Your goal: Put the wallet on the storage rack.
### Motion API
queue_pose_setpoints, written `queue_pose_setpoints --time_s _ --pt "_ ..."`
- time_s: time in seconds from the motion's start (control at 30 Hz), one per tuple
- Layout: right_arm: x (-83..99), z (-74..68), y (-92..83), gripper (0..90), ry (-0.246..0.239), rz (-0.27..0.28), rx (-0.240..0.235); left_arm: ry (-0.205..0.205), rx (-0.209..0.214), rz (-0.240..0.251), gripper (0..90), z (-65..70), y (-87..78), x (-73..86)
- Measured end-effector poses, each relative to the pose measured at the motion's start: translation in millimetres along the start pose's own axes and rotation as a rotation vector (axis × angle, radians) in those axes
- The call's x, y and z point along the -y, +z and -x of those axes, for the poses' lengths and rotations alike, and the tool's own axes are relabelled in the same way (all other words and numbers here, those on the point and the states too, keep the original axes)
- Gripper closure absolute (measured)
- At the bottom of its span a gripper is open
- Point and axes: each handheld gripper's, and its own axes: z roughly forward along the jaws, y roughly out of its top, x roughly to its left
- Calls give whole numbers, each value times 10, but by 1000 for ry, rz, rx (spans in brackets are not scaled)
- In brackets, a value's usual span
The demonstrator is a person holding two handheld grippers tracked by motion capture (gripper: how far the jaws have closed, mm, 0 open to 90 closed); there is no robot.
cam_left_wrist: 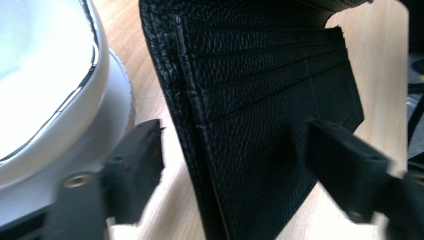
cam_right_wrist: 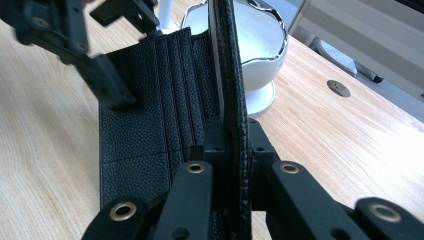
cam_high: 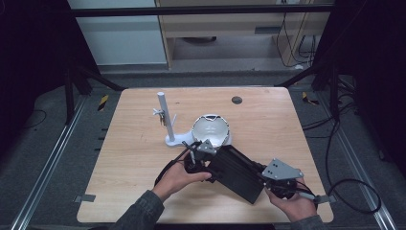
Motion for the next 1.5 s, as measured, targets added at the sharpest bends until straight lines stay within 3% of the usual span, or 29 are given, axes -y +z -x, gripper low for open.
queue_pose_setpoints --time_s 0.07,0.13,0.37,0.57,0.77,0.9,1.13,1.3,1.4,1.5 --pt "4 10 0 840 1 0 -2 9 9 -17 415 -4 -14 -30" --pt "22 10 -2 838 -1 2 -11 -9 14 -21 509 3 -71 -75" --pt "138 -53 -14 781 14 0 -32 -20 53 -13 776 155 -331 -275" --pt "196 -89 9 685 51 23 -59 -5 25 -47 809 210 -418 -461" --pt "238 -120 104 479 83 6 -107 27 -17 -68 816 259 -520 -691" --pt "314 -152 156 341 114 19 -110 58 -59 -95 817 294 -575 -837" --pt "419 -107 154 203 177 34 -111 59 -80 -77 817 294 -712 -1009" --pt "523 31 176 136 295 18 -77 61 -83 -65 817 275 -805 -1067" --pt "608 143 202 106 364 -47 18 58 -95 -52 817 270 -861 -1090" --pt "711 262 238 72 449 -103 74 54 -100 -38 817 259 -913 -1106"
